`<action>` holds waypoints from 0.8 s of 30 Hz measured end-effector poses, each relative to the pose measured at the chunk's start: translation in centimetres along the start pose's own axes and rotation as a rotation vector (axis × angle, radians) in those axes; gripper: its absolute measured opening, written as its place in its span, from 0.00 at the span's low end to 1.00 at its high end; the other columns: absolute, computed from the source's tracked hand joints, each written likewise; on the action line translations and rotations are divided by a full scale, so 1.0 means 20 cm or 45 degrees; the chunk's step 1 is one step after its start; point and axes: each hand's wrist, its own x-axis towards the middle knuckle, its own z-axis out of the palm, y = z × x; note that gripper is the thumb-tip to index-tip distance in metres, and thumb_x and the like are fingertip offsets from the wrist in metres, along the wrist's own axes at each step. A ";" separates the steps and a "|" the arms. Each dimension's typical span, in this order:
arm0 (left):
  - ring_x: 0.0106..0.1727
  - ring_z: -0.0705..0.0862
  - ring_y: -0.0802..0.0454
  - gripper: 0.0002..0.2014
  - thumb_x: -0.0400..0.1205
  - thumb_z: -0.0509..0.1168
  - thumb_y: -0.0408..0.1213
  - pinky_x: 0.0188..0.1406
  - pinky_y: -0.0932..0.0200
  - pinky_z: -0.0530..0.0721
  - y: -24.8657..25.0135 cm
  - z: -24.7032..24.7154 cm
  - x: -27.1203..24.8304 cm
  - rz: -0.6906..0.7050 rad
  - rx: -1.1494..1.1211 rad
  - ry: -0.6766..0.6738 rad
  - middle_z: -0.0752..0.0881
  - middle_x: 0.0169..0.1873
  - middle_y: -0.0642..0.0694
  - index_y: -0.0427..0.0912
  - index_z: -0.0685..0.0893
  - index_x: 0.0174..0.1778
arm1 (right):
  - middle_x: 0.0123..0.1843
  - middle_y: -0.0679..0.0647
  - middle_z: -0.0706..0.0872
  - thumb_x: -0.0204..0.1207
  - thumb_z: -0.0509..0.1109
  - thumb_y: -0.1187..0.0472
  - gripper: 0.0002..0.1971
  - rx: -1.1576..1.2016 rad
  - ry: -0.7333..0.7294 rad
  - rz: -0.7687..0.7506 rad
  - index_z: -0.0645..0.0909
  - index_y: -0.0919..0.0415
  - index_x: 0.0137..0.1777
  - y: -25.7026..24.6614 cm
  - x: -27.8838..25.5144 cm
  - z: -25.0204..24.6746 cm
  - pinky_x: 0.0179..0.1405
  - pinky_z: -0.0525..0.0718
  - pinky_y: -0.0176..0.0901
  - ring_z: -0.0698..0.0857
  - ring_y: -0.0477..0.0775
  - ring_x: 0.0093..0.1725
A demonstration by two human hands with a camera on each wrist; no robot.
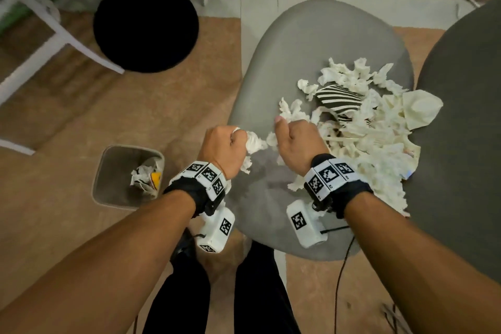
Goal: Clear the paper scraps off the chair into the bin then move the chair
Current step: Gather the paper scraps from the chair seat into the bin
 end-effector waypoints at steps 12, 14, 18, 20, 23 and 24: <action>0.54 0.80 0.48 0.17 0.80 0.61 0.39 0.52 0.56 0.72 -1.19 -0.72 -0.16 -0.914 -0.343 0.388 0.84 0.55 0.48 0.37 0.81 0.63 | 0.56 0.64 0.87 0.89 0.49 0.47 0.25 -0.106 -0.703 0.060 0.76 0.66 0.67 -0.77 0.10 1.27 0.57 0.82 0.53 0.86 0.66 0.55; 0.60 0.84 0.47 0.22 0.72 0.62 0.34 0.62 0.54 0.80 -1.37 -0.79 -0.19 -0.859 -0.431 0.417 0.87 0.59 0.48 0.42 0.81 0.64 | 0.49 0.60 0.86 0.89 0.51 0.47 0.23 -0.102 -0.732 0.097 0.73 0.66 0.68 -0.84 0.13 1.47 0.48 0.78 0.48 0.83 0.61 0.45; 0.69 0.79 0.43 0.22 0.80 0.59 0.33 0.72 0.48 0.77 -1.71 -0.80 -0.19 -0.859 -0.447 0.385 0.81 0.68 0.38 0.34 0.74 0.71 | 0.64 0.65 0.83 0.88 0.55 0.51 0.22 -0.070 -0.734 0.171 0.70 0.67 0.73 -0.92 0.20 1.79 0.46 0.73 0.46 0.83 0.66 0.56; 0.69 0.81 0.42 0.32 0.74 0.59 0.39 0.70 0.40 0.80 -1.88 -0.76 -0.20 -0.930 -0.503 0.319 0.81 0.69 0.39 0.37 0.70 0.77 | 0.65 0.64 0.84 0.87 0.58 0.50 0.21 0.018 -0.721 0.192 0.72 0.65 0.71 -0.95 0.25 1.93 0.50 0.77 0.48 0.84 0.67 0.61; 0.65 0.84 0.46 0.35 0.67 0.58 0.36 0.67 0.42 0.83 -2.05 -0.72 -0.20 -0.990 -0.582 0.189 0.85 0.65 0.45 0.47 0.74 0.75 | 0.64 0.58 0.82 0.83 0.62 0.49 0.23 0.147 -0.769 0.247 0.72 0.60 0.73 -0.96 0.31 2.07 0.58 0.80 0.51 0.83 0.64 0.63; 0.64 0.84 0.47 0.35 0.66 0.57 0.36 0.68 0.42 0.83 -2.00 -0.74 -0.20 -0.990 -0.603 0.140 0.85 0.65 0.46 0.47 0.76 0.74 | 0.63 0.57 0.81 0.83 0.61 0.51 0.21 0.168 -0.806 0.263 0.73 0.57 0.73 -0.94 0.33 2.11 0.55 0.79 0.50 0.83 0.62 0.62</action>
